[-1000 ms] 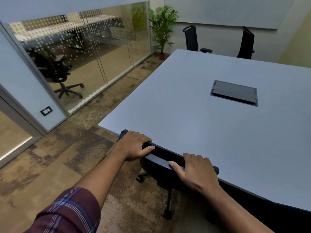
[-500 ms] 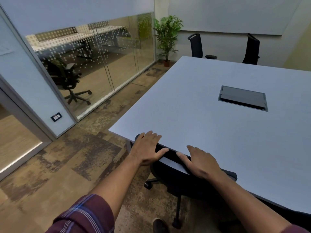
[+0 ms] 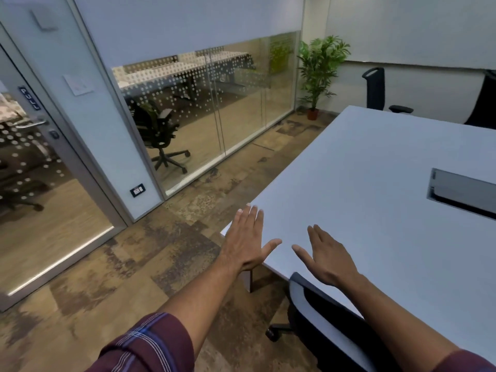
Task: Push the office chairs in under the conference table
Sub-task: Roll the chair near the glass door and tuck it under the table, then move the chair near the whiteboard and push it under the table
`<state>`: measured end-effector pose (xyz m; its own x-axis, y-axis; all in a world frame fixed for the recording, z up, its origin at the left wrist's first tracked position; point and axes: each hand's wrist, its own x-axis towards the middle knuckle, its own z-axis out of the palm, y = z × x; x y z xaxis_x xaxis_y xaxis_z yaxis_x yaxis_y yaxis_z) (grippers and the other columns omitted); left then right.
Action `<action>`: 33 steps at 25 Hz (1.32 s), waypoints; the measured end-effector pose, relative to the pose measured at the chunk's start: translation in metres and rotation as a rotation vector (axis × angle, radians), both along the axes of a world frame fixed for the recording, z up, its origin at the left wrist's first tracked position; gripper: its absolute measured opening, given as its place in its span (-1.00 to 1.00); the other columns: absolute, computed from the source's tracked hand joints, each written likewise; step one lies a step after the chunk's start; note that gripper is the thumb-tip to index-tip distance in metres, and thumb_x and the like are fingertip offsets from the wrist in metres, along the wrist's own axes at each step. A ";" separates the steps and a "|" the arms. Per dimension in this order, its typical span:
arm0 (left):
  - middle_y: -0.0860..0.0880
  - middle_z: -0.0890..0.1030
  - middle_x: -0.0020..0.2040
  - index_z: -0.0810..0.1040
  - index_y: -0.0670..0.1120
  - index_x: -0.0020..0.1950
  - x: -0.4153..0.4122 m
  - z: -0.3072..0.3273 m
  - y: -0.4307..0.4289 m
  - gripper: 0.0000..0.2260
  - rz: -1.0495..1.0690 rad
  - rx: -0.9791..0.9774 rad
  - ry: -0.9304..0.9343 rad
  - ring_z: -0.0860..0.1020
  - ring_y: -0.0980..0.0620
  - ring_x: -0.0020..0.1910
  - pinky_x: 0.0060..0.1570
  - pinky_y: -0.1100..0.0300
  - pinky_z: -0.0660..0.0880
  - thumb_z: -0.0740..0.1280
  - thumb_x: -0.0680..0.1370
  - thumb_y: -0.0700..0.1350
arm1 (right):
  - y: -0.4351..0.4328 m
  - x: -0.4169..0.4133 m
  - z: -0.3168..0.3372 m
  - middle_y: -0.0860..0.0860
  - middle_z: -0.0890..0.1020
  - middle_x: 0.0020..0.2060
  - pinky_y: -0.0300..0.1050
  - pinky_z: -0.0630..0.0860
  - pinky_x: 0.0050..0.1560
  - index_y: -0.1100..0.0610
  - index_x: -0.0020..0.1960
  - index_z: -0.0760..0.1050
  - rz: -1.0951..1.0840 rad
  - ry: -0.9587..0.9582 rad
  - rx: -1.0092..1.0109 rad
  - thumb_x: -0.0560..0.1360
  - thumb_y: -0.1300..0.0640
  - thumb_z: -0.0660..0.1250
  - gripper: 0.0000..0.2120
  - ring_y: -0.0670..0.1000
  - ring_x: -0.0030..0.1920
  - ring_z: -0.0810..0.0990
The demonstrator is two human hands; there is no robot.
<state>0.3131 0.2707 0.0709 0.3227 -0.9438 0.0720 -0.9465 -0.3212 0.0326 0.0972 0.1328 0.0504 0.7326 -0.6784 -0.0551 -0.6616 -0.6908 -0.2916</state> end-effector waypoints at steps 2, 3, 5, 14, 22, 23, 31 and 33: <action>-0.26 -0.09 0.78 -0.11 -0.24 0.75 0.039 0.003 -0.011 0.02 0.028 -0.001 -0.026 -0.19 -0.18 0.77 0.73 -0.16 -0.21 -0.29 0.59 0.53 | -0.018 0.043 -0.002 0.11 0.00 0.78 0.17 0.09 0.72 0.11 0.78 -0.05 0.017 0.000 -0.059 0.57 -0.57 -0.29 0.03 0.15 0.76 0.03; -0.26 -0.12 0.78 -0.14 -0.24 0.75 0.060 0.005 -0.016 0.02 0.044 0.004 -0.034 -0.21 -0.18 0.76 0.73 -0.16 -0.24 -0.31 0.57 0.53 | -0.028 0.064 -0.002 0.10 -0.08 0.78 0.18 0.03 0.74 0.10 0.78 -0.11 0.021 -0.002 -0.075 0.56 -0.59 -0.35 0.03 0.16 0.77 -0.04; -0.26 -0.17 0.77 -0.20 -0.24 0.74 0.099 0.007 -0.024 0.02 0.073 -0.008 -0.076 -0.26 -0.19 0.75 0.72 -0.15 -0.30 -0.32 0.58 0.53 | -0.047 0.106 -0.004 0.08 -0.20 0.76 0.19 -0.07 0.75 0.09 0.78 -0.20 0.020 -0.034 -0.110 0.53 -0.59 -0.42 0.05 0.16 0.76 -0.16; -0.28 -0.25 0.74 -0.30 -0.25 0.72 0.269 0.001 -0.057 -0.02 0.140 0.000 -0.113 -0.30 -0.21 0.74 0.72 -0.19 -0.26 -0.25 0.63 0.52 | -0.104 0.273 -0.011 0.14 -0.23 0.74 0.25 -0.04 0.74 0.21 0.76 -0.18 0.047 -0.106 -0.234 0.68 -0.44 -0.18 -0.08 0.21 0.76 -0.19; -0.31 -0.29 0.72 -0.33 -0.26 0.70 0.455 -0.008 -0.127 -0.02 0.010 -0.032 -0.157 -0.35 -0.23 0.72 0.72 -0.21 -0.26 -0.27 0.64 0.53 | -0.152 0.443 -0.015 0.21 -0.06 0.75 0.28 0.00 0.74 0.27 0.75 -0.06 -0.060 -0.127 -0.277 0.70 -0.36 -0.11 -0.12 0.23 0.75 -0.10; -0.31 -0.30 0.73 -0.33 -0.27 0.70 0.478 -0.008 -0.138 -0.01 -0.002 -0.035 -0.164 -0.36 -0.23 0.72 0.72 -0.22 -0.26 -0.28 0.63 0.53 | -0.159 0.464 -0.014 0.21 -0.08 0.75 0.28 0.00 0.74 0.27 0.75 -0.06 -0.083 -0.121 -0.289 0.69 -0.37 -0.13 -0.12 0.23 0.75 -0.12; -0.27 -0.41 0.70 -0.40 -0.24 0.68 0.616 -0.008 -0.217 0.00 -0.076 -0.095 -0.147 -0.41 -0.20 0.71 0.71 -0.20 -0.29 -0.28 0.62 0.55 | -0.218 0.598 -0.028 0.13 -0.38 0.72 0.14 -0.33 0.71 0.18 0.74 -0.34 -0.200 -0.080 -0.302 0.71 -0.40 -0.26 -0.15 0.11 0.71 -0.42; -0.26 -0.37 0.71 -0.37 -0.23 0.69 0.640 -0.010 -0.242 -0.01 -0.091 -0.120 -0.132 -0.38 -0.19 0.72 0.72 -0.19 -0.27 -0.24 0.63 0.55 | -0.238 0.620 -0.030 0.14 -0.39 0.72 0.14 -0.32 0.72 0.19 0.73 -0.36 -0.222 -0.083 -0.305 0.70 -0.41 -0.29 -0.14 0.10 0.71 -0.44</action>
<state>0.9535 0.0290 0.0607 0.2166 -0.9507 0.2218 -0.9701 -0.2351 -0.0605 0.7169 -0.1049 0.0201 0.5599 -0.7968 0.2272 -0.7874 -0.5971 -0.1536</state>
